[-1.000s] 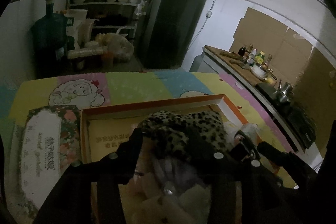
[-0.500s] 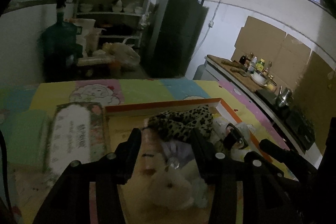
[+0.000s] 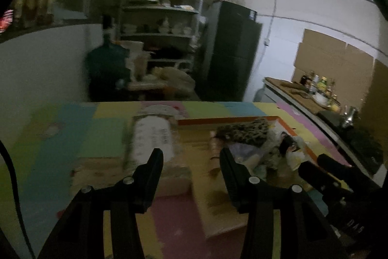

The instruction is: Organize soft objects

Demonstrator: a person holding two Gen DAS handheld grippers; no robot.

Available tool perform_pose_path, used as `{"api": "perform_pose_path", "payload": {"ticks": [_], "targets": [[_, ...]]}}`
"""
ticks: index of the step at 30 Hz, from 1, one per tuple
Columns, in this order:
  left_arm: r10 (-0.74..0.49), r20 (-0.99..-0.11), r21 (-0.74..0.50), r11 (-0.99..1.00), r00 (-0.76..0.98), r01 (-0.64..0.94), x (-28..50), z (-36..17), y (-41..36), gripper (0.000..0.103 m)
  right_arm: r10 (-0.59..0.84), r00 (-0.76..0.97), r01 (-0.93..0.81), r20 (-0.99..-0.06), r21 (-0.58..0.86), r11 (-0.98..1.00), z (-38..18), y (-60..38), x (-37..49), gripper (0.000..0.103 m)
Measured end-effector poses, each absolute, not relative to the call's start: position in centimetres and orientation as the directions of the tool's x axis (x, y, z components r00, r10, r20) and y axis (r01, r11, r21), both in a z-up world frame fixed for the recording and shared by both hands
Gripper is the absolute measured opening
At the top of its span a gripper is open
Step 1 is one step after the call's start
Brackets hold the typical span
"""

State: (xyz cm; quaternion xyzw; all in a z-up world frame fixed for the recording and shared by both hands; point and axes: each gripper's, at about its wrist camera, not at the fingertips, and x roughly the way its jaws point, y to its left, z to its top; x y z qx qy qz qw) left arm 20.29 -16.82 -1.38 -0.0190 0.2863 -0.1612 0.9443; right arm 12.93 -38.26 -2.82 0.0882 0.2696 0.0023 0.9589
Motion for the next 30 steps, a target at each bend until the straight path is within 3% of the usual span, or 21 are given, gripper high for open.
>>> {"api": "perform_pose_path", "payload": {"ticks": [16,30], "targets": [[-0.191,-0.429,-0.050,0.981,0.883,0.188,11.6,-0.5,-9.8,0.048,0.088,0.899,-0.018,-0.430,0.163,0.986,-1.6,-30.8,7.5,0.071],[-0.157,-0.408,-0.069,0.988,0.899,0.141,5.8,-0.3,-6.1,0.048,0.052,0.920,-0.012,-0.389,0.106,0.994,-1.3,-25.4,2.1,0.071]]}}
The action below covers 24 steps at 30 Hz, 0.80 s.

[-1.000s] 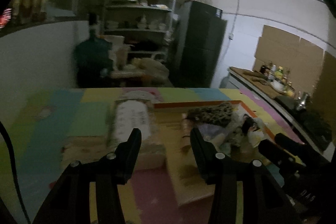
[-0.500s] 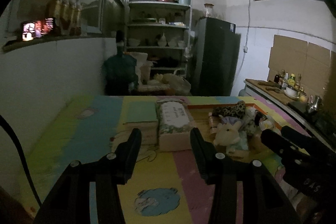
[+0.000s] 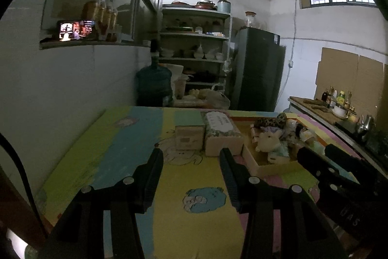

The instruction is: Organize soft objects

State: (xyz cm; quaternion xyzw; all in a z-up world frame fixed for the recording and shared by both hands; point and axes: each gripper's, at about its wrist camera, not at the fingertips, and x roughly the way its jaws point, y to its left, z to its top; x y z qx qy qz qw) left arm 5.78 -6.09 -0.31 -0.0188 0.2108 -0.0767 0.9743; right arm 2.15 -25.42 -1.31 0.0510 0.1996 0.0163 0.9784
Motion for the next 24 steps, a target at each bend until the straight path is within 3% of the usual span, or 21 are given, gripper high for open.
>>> {"api": "perform_pose_path", "payload": {"ticks": [24], "targets": [[-0.142,-0.361,-0.045,0.990,0.922,0.135,1.3,0.2,-5.3,0.048,-0.004,0.934,0.022,-0.357,0.046,0.999,0.0,-23.1,-2.1,0.071]]}}
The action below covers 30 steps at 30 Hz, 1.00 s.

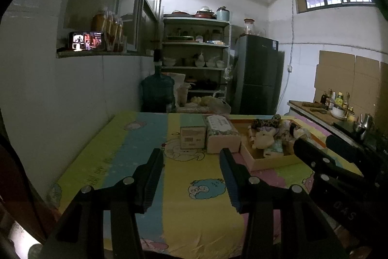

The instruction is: Organize soft objects

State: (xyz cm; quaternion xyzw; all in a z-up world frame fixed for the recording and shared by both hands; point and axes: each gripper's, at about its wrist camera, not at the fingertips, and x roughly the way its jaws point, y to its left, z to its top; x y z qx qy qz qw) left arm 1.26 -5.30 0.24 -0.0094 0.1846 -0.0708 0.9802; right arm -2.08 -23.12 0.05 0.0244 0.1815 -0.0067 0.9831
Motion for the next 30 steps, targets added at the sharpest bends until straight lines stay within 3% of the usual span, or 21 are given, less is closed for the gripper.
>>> {"api": "perform_pose_path", "payload": {"ticks": [30], "targets": [[-0.140,-0.356,-0.041,0.990,0.924,0.134,0.80,0.56,-4.74,0.048,-0.002,0.937,0.018,-0.351,0.043,0.999,0.17,-22.79,-2.71,0.071]]}}
